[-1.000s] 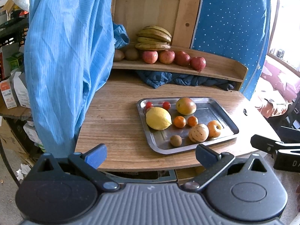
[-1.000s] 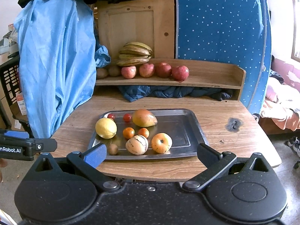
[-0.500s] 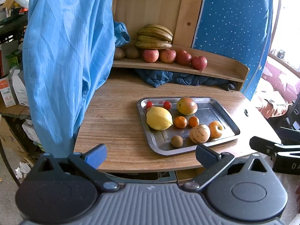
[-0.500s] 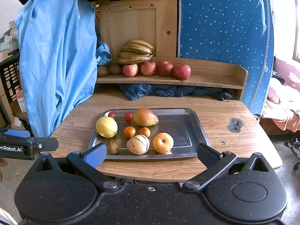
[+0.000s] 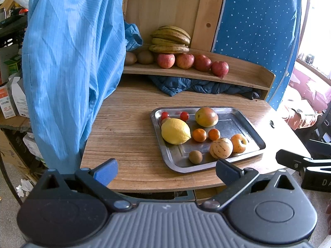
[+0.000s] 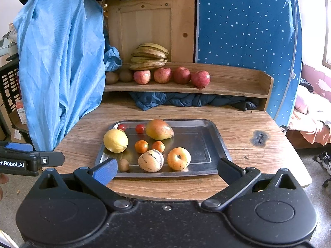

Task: Organize fruits

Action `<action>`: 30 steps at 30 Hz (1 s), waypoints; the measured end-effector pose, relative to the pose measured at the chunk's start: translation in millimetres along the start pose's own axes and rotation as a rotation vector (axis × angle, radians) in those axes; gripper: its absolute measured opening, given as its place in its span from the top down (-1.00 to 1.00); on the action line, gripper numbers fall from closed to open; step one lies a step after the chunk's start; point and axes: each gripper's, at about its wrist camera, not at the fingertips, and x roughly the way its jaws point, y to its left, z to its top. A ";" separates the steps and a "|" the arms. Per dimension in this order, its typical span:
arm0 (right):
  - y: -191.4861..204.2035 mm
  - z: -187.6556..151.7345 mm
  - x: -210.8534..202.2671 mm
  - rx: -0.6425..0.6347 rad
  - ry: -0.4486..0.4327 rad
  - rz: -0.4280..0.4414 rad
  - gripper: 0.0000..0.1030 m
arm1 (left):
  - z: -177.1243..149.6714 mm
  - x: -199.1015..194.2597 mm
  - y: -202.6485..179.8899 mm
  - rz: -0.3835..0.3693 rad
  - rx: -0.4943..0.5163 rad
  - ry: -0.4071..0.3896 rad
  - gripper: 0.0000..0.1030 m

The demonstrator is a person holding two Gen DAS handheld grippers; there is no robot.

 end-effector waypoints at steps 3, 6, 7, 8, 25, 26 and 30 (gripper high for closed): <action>0.1 0.3 0.1 0.000 0.001 0.000 -0.99 | -0.1 0.2 0.1 0.000 0.000 0.000 -0.99; 0.2 0.6 0.5 -0.001 0.001 0.000 -0.99 | -0.1 0.3 0.3 0.000 0.000 0.000 -0.99; 0.3 0.7 0.7 -0.001 0.001 0.000 -0.99 | -0.1 0.4 0.3 0.000 0.000 0.000 -0.99; 0.3 0.8 0.8 -0.001 0.001 0.000 -0.99 | -0.1 0.5 0.4 0.000 -0.001 0.000 -0.99; -0.4 0.2 1.4 -0.002 -0.003 -0.005 -0.99 | -0.4 2.8 1.6 -0.012 0.000 -0.005 -0.99; -1.0 -0.1 1.5 -0.001 -0.003 -0.006 -0.99 | -0.4 2.4 1.7 -0.012 0.000 -0.004 -0.99; -0.8 0.0 0.6 -0.002 -0.003 -0.005 -0.99 | -0.4 2.0 1.4 -0.011 0.000 -0.004 -0.99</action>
